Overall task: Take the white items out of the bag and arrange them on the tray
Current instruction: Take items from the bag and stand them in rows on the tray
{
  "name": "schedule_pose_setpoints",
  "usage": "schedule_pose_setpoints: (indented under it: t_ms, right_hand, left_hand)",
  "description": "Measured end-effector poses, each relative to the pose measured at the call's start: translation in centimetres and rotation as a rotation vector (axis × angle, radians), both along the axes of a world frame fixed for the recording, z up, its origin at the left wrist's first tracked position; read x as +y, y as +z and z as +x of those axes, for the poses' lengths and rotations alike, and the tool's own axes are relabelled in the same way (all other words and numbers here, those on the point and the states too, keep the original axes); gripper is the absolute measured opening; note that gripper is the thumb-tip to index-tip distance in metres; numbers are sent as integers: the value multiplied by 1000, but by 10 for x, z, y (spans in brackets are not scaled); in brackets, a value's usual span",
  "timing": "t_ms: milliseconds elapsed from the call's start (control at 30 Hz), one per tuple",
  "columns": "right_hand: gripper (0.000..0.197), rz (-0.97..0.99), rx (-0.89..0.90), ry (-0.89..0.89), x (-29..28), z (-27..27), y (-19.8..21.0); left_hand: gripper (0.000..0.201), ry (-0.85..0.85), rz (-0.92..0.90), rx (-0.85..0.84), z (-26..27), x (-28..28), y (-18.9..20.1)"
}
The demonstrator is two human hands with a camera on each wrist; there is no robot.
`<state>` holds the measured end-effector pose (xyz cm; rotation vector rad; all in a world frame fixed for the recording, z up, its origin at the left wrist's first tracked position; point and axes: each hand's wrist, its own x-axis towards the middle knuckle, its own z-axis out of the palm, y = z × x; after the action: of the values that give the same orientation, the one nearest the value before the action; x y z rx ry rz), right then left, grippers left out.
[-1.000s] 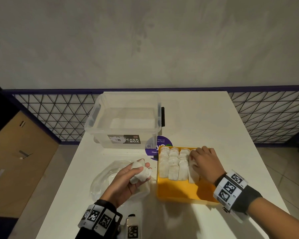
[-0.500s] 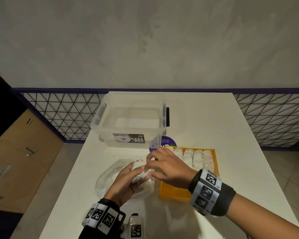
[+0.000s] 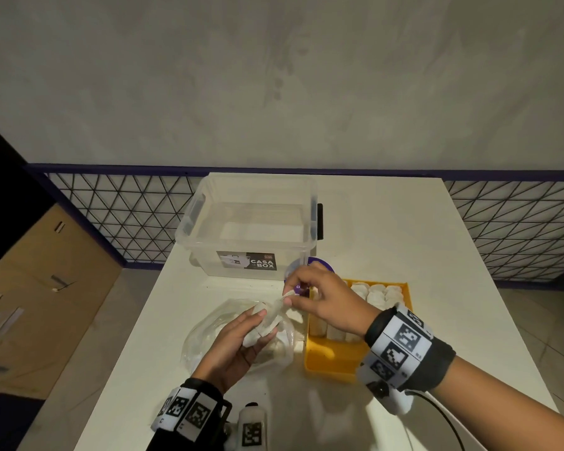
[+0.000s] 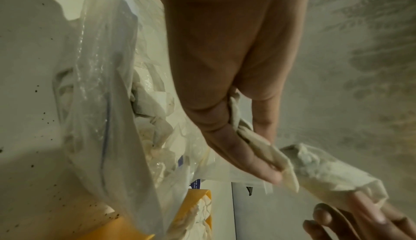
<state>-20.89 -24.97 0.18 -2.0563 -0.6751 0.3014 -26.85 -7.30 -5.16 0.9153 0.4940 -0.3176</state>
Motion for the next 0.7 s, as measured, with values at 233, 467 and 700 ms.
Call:
schedule_pose_setpoints:
  t_ms: [233,467,700]
  right_hand:
    - [10,-86,-99,-127,-10,11,11]
    - [15,-344,-145,-156,-51,18,8]
    - [20,-809,-213,-175,-119,14,-19]
  left_hand:
    - [13,-6,10,35,0,1,3]
    - [24,-46,16,31,1,2,-2]
    - [25,-79,33,29,4,0,-3]
